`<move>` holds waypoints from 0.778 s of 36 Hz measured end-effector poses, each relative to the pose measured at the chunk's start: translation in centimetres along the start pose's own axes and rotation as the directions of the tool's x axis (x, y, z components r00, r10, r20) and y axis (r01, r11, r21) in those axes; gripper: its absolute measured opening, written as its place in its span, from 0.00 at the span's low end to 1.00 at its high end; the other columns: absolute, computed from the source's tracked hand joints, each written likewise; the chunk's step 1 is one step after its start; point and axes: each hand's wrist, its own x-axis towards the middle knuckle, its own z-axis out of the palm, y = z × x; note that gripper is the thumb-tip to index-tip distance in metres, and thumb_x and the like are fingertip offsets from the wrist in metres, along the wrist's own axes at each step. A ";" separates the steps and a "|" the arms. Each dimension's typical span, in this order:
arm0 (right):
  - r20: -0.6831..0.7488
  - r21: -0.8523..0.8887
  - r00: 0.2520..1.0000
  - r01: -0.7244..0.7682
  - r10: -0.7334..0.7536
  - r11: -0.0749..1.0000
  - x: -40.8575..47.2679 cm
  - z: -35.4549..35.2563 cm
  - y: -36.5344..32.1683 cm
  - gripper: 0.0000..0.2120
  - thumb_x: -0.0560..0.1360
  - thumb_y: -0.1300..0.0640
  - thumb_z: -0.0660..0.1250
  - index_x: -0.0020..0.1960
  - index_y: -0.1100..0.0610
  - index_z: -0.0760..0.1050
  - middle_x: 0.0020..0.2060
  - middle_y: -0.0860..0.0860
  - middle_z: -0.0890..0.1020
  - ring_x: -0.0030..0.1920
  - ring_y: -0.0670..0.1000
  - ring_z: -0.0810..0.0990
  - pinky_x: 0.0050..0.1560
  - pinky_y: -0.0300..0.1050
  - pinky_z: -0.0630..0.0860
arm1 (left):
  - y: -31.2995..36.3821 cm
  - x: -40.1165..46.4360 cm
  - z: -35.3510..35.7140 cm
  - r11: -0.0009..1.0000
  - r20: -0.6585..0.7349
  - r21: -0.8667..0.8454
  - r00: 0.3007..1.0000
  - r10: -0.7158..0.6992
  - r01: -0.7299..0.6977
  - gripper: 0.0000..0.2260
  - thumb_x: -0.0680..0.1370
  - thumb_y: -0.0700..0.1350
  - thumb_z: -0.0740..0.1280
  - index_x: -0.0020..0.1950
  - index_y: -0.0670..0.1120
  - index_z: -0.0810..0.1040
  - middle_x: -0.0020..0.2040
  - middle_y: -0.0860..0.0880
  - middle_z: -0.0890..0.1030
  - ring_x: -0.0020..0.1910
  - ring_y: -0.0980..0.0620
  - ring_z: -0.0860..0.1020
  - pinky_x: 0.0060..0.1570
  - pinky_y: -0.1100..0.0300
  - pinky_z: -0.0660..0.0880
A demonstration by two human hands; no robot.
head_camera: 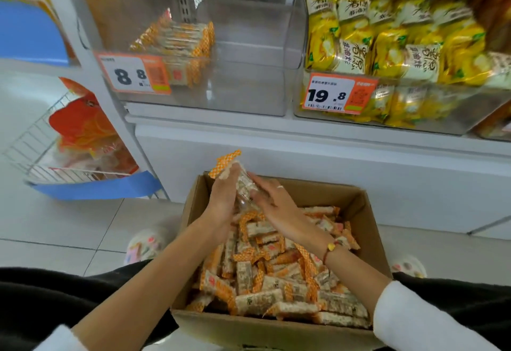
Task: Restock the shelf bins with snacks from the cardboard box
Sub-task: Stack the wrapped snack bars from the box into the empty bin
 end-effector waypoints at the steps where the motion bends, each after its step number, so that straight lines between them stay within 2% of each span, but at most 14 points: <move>1: 0.000 0.007 0.999 0.037 -0.037 0.999 0.2 -0.2 -1.1 0.22 0.83 0.48 0.53 0.76 0.44 0.59 0.66 0.51 0.70 0.66 0.48 0.70 0.63 0.37 0.67 | 0.9 0.0 -0.3 0.999 -0.013 -0.007 0.999 0.039 -0.039 0.19 0.82 0.58 0.56 0.67 0.50 0.74 0.61 0.51 0.80 0.58 0.54 0.78 0.56 0.58 0.74; 3: 0.033 0.065 0.996 0.078 -0.080 0.995 0.6 -0.6 -3.5 0.22 0.83 0.49 0.53 0.76 0.44 0.56 0.70 0.43 0.65 0.67 0.40 0.64 0.60 0.28 0.62 | 3.1 -0.3 -0.8 0.993 -0.011 0.020 0.993 0.120 -0.119 0.18 0.80 0.60 0.58 0.63 0.51 0.76 0.58 0.50 0.81 0.55 0.57 0.80 0.56 0.62 0.74; 4: 0.041 0.095 0.994 0.096 -0.100 0.991 0.8 -0.9 -4.8 0.23 0.83 0.49 0.54 0.76 0.44 0.55 0.70 0.40 0.64 0.67 0.37 0.62 0.59 0.26 0.61 | 4.5 -0.5 -1.1 0.984 -0.010 0.053 0.985 0.172 -0.171 0.15 0.80 0.60 0.59 0.60 0.53 0.76 0.54 0.54 0.81 0.50 0.65 0.79 0.54 0.69 0.73; 6: 0.001 0.107 0.986 0.166 -0.167 0.980 1.6 -1.3 -7.3 0.24 0.81 0.48 0.57 0.76 0.44 0.57 0.69 0.38 0.65 0.66 0.35 0.65 0.57 0.26 0.64 | 7.3 -1.1 -1.7 0.957 -0.035 0.122 0.962 0.269 -0.263 0.06 0.82 0.54 0.57 0.51 0.57 0.72 0.44 0.64 0.74 0.35 0.78 0.73 0.38 0.83 0.67; 8: -0.066 0.133 0.967 0.255 -0.248 0.958 2.7 -1.4 -9.9 0.22 0.80 0.48 0.60 0.73 0.45 0.62 0.66 0.39 0.71 0.63 0.35 0.70 0.58 0.29 0.69 | 10.5 -2.1 -2.1 0.908 -0.011 0.204 0.927 0.375 -0.365 0.08 0.82 0.51 0.56 0.45 0.59 0.69 0.40 0.65 0.70 0.29 0.79 0.70 0.31 0.83 0.65; 10: -0.115 0.157 0.943 0.327 -0.311 0.932 3.6 -1.6 -12.3 0.19 0.80 0.51 0.61 0.70 0.44 0.64 0.60 0.35 0.74 0.60 0.33 0.72 0.58 0.31 0.71 | 13.3 -2.5 -2.9 0.848 0.000 0.263 0.879 0.476 -0.460 0.09 0.82 0.52 0.56 0.42 0.59 0.70 0.38 0.62 0.72 0.31 0.77 0.72 0.35 0.81 0.67; 12: -0.140 0.144 0.917 0.393 -0.374 0.908 4.4 -2.1 -14.9 0.18 0.80 0.54 0.62 0.68 0.44 0.63 0.55 0.30 0.72 0.55 0.27 0.72 0.52 0.26 0.70 | 15.7 -2.8 -4.1 0.783 -0.028 0.326 0.823 0.568 -0.530 0.09 0.82 0.54 0.57 0.42 0.59 0.70 0.36 0.61 0.75 0.35 0.73 0.74 0.40 0.76 0.69; 14: -0.160 0.060 0.884 0.453 -0.439 0.890 5.3 -2.8 -17.5 0.21 0.80 0.54 0.63 0.70 0.43 0.61 0.53 0.33 0.74 0.54 0.32 0.75 0.51 0.28 0.73 | 17.0 -1.9 -5.9 0.691 -0.111 0.400 0.717 0.688 -0.601 0.11 0.80 0.60 0.59 0.46 0.54 0.73 0.39 0.61 0.77 0.42 0.66 0.75 0.47 0.68 0.72; 15: -0.167 -0.013 0.865 0.478 -0.473 0.878 6.1 -3.2 -18.6 0.23 0.80 0.54 0.64 0.71 0.43 0.61 0.53 0.37 0.76 0.55 0.37 0.76 0.53 0.35 0.75 | 17.4 -1.3 -6.9 0.630 -0.155 0.468 0.644 0.749 -0.620 0.18 0.78 0.65 0.58 0.53 0.52 0.75 0.46 0.60 0.78 0.49 0.62 0.76 0.53 0.61 0.73; 17: -0.179 -0.200 0.816 0.516 -0.549 0.833 7.7 -4.0 -20.5 0.25 0.78 0.53 0.65 0.72 0.45 0.62 0.54 0.43 0.79 0.56 0.48 0.79 0.55 0.51 0.77 | 18.1 -0.4 -8.7 0.575 -0.216 0.560 0.565 0.797 -0.597 0.29 0.74 0.70 0.55 0.63 0.51 0.71 0.58 0.53 0.73 0.60 0.53 0.72 0.59 0.56 0.71; 19: -0.181 -0.348 0.781 0.518 -0.598 0.781 9.8 -5.1 -21.8 0.25 0.77 0.55 0.65 0.72 0.49 0.64 0.56 0.49 0.80 0.56 0.54 0.79 0.55 0.57 0.76 | 18.7 0.2 -10.2 0.598 -0.270 0.571 0.559 0.784 -0.563 0.29 0.74 0.70 0.53 0.65 0.51 0.69 0.60 0.53 0.70 0.61 0.54 0.70 0.60 0.57 0.70; 22: -0.189 -0.515 0.777 0.443 -0.601 0.734 13.2 -7.0 -23.9 0.25 0.77 0.55 0.66 0.72 0.50 0.65 0.58 0.53 0.79 0.59 0.55 0.77 0.58 0.55 0.73 | 19.3 1.0 -12.5 0.502 -0.257 0.750 0.510 0.821 -0.431 0.21 0.80 0.59 0.56 0.68 0.47 0.69 0.64 0.49 0.70 0.64 0.50 0.68 0.61 0.56 0.67; 25: -0.007 -0.635 0.877 0.367 -0.481 0.679 16.6 -8.4 -25.8 0.25 0.76 0.54 0.67 0.72 0.49 0.66 0.64 0.51 0.77 0.65 0.53 0.74 0.61 0.42 0.70 | 18.5 2.3 -14.5 0.235 -0.082 0.956 0.608 0.790 -0.176 0.21 0.81 0.45 0.60 0.74 0.45 0.63 0.72 0.45 0.65 0.70 0.44 0.64 0.65 0.50 0.65; 28: 0.242 -0.648 0.945 0.325 -0.219 0.688 19.0 -8.1 -26.9 0.25 0.77 0.57 0.67 0.72 0.51 0.67 0.57 0.47 0.75 0.57 0.46 0.73 0.48 0.34 0.64 | 17.3 2.9 -15.7 0.057 0.027 0.993 0.661 0.750 -0.105 0.24 0.78 0.41 0.64 0.74 0.43 0.64 0.72 0.44 0.68 0.71 0.43 0.64 0.66 0.48 0.64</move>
